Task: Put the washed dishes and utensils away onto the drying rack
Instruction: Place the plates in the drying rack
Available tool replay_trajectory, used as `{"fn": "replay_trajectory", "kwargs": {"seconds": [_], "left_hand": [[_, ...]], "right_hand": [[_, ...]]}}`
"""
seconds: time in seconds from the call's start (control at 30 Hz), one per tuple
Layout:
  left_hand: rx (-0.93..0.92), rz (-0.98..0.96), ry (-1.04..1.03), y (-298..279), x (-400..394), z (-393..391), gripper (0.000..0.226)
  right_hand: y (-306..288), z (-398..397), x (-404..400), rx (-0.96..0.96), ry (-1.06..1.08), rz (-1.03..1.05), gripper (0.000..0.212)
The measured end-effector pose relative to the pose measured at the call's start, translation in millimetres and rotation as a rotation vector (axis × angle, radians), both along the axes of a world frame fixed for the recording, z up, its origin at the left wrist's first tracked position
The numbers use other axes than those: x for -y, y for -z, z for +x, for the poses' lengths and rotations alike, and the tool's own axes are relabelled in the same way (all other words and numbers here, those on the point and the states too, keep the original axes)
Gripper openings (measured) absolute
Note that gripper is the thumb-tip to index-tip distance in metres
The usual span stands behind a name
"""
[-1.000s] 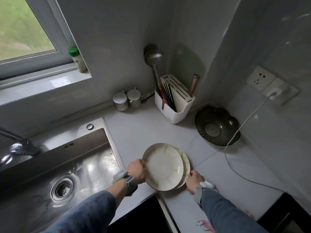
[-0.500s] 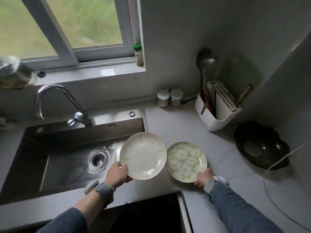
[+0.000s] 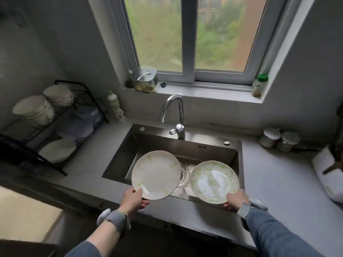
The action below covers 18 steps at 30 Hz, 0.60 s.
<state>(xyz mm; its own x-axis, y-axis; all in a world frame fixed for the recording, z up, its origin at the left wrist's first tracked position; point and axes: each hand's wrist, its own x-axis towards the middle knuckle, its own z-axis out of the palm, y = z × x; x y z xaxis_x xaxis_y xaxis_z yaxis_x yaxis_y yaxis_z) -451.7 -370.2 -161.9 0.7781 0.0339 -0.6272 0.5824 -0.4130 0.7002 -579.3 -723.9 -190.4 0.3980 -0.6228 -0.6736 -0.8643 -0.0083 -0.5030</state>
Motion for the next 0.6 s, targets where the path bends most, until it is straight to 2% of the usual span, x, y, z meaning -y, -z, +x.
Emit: {"fn": "replay_trajectory", "kwargs": {"seconds": [0.2,0.33,0.43,0.53,0.6], "left_hand": [[0.077,0.016,-0.158,-23,-126,26,0.024],[0.069,0.004,-0.205,-23,-184,42,0.028],[0.071,-0.031,-0.25,-25,-216,54,0.029],[0.079,-0.067,-0.283,-33,-225,65,0.021],[0.091,-0.096,-0.313,-34,-231,81,0.024]], "right_hand": [[-22,75,-115,0.126,0.008,0.084,0.029],[-25,105,-171,0.178,-0.004,0.093,0.031],[-24,125,-204,0.157,-0.07,0.089,0.034],[-28,140,-221,0.133,-0.146,0.078,0.034],[-41,151,-233,0.138,-0.186,0.061,0.028]]}}
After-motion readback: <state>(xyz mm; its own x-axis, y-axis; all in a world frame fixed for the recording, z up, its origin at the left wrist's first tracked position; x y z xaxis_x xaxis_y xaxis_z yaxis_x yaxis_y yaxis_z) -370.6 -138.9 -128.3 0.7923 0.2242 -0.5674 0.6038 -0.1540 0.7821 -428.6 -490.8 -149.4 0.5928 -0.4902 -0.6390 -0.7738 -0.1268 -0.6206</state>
